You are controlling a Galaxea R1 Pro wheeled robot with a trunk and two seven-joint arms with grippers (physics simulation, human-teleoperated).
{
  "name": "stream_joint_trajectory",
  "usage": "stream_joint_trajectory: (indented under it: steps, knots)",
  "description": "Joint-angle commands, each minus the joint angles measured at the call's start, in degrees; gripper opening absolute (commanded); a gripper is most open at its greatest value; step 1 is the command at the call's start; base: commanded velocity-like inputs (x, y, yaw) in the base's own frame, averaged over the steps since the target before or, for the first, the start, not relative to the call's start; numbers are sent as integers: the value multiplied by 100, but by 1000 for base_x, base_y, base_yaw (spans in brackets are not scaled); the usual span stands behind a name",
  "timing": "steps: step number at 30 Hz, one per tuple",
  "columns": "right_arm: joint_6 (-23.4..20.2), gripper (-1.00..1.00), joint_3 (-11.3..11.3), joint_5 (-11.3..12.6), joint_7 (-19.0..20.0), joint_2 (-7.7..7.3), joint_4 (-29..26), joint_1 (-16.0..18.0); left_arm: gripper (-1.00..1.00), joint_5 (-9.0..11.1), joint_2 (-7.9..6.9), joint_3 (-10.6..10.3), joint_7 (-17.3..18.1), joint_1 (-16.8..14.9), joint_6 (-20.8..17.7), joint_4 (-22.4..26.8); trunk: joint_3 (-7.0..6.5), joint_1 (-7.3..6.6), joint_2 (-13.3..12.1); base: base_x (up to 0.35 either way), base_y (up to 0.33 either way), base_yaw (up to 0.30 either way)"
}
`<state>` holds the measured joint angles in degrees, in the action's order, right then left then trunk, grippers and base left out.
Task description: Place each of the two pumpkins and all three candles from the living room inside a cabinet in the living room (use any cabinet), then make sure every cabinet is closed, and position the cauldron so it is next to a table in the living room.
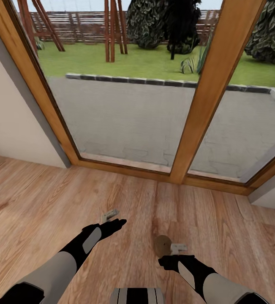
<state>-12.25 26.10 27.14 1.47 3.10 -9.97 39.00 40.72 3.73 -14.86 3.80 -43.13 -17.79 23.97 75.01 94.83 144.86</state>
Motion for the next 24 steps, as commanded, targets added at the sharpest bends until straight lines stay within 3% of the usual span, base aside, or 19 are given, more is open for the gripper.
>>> stream_joint_trajectory:
  steps: [1, 24]
  knots:
    - [-23, 100, 18, 11, 4, -2, -5, 2, 100, 22, -4, -17, 0, -2, -14, 2, 4, -1, 1, 0, 0, 77]
    - [-23, 100, 18, 11, 5, -2, -5, 2, 100, 19, 2, -17, -11, -2, -14, 2, 11, -1, 1, 0, 0, 30]
